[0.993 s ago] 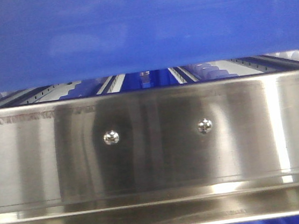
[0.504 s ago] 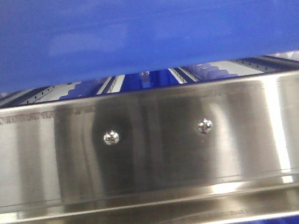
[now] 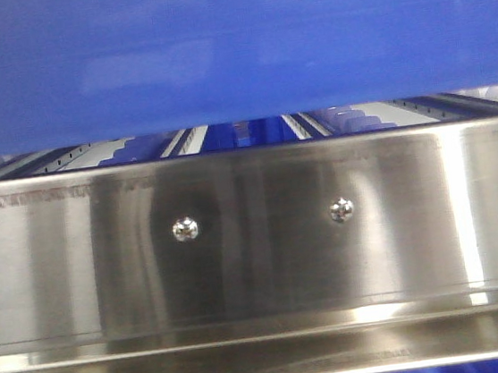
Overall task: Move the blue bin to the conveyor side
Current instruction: 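Pull the gripped blue bin off the rollers toward the robot, then hold the blue bin with both grippers while backing away from the rack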
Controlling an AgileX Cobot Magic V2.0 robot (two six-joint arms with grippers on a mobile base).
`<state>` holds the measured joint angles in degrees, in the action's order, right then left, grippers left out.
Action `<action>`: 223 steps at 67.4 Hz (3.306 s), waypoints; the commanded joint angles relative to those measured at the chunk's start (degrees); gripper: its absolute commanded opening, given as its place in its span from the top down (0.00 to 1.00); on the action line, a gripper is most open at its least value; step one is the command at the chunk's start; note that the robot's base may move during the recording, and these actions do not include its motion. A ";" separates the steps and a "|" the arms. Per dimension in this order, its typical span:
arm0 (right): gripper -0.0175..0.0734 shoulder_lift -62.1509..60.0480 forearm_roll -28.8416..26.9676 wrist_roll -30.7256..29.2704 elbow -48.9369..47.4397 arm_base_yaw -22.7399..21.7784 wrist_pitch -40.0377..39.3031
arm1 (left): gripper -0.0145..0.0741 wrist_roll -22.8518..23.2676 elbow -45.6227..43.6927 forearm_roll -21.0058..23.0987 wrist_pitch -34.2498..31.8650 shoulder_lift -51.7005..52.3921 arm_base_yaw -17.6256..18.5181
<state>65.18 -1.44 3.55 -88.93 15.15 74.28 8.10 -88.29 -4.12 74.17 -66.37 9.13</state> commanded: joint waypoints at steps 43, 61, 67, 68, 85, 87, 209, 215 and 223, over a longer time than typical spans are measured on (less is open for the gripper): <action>0.89 -1.34 1.85 -1.47 -0.64 -0.19 -4.32 | 0.85 -0.83 -0.70 -1.39 -4.21 1.36 0.28; 0.89 -1.34 1.85 -1.47 -0.64 -0.19 -4.32 | 0.85 -0.83 -0.70 -1.39 -4.21 1.36 0.28; 0.89 -1.34 1.85 -1.47 -0.64 -0.19 -4.32 | 0.85 -0.83 -0.70 -1.39 -4.21 1.36 0.28; 0.89 -1.34 1.85 -1.47 -0.64 -0.19 -4.32 | 0.85 -0.83 -0.70 -1.39 -4.21 1.36 0.28; 0.89 -1.34 1.85 -1.47 -0.64 -0.19 -4.32 | 0.85 -0.83 -0.70 -1.39 -4.21 1.36 0.28; 0.89 -1.34 1.85 -1.47 -0.64 -0.19 -4.41 | 0.85 -0.83 -0.70 -1.39 -4.21 1.36 0.28; 0.89 -1.34 1.85 -1.47 -0.64 -0.19 -13.48 | 0.85 -0.83 -0.70 -1.39 -4.21 1.36 0.28; 0.89 -1.34 1.85 -1.47 -0.64 -0.19 -13.48 | 0.85 -0.83 -0.70 -1.39 -4.21 1.36 0.28; 0.89 -1.34 1.85 -1.47 -0.64 -0.19 -13.48 | 0.85 -0.83 -0.70 -1.39 -4.21 1.36 0.28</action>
<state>65.18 -1.45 3.44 -88.93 15.15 66.68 8.42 -88.29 -4.80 73.84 -66.25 9.13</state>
